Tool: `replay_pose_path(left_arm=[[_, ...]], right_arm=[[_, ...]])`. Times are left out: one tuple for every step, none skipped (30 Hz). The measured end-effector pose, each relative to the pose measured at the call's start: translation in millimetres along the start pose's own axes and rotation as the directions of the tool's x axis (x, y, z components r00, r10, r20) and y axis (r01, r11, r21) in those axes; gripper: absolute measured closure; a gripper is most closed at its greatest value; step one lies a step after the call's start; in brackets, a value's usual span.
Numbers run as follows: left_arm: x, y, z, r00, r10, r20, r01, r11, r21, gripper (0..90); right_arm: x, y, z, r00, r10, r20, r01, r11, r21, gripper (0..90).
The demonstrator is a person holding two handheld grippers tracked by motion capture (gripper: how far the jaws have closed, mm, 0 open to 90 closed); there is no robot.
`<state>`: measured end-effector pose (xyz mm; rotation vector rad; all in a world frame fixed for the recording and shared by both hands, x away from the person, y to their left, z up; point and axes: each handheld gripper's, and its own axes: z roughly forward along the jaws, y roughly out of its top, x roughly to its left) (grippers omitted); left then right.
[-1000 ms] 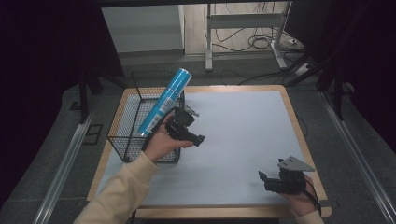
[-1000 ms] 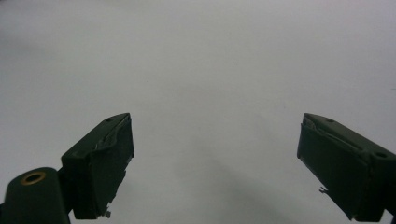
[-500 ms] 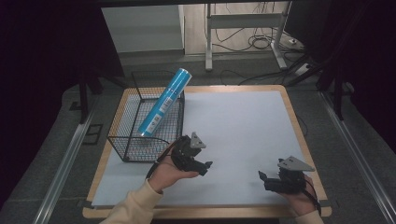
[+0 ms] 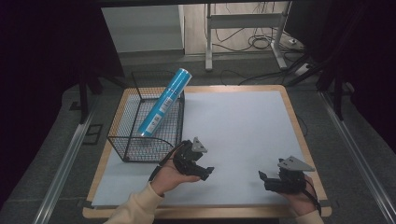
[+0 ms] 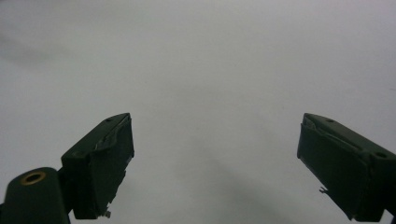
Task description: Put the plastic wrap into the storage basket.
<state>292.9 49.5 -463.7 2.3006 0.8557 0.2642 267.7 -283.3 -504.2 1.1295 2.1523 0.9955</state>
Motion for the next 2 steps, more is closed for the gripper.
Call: replay_pose_path(left_arm=[[0.2, -0.7, -0.2, 1.0000, 0.000, 0.001, 0.000, 1.0000, 0.002, 20.2], [0.2, -1.7, -0.5, 1.0000, 0.002, -0.001, -0.002, 1.0000, 0.002, 19.9]], right_arm=[[0.1, 0.1, -0.1, 1.0000, -0.001, 0.000, 0.001, 1.000, -0.002, 11.2], [0.1, 0.2, -0.1, 1.0000, -0.001, 0.000, 0.001, 1.000, -0.003, 11.2]])
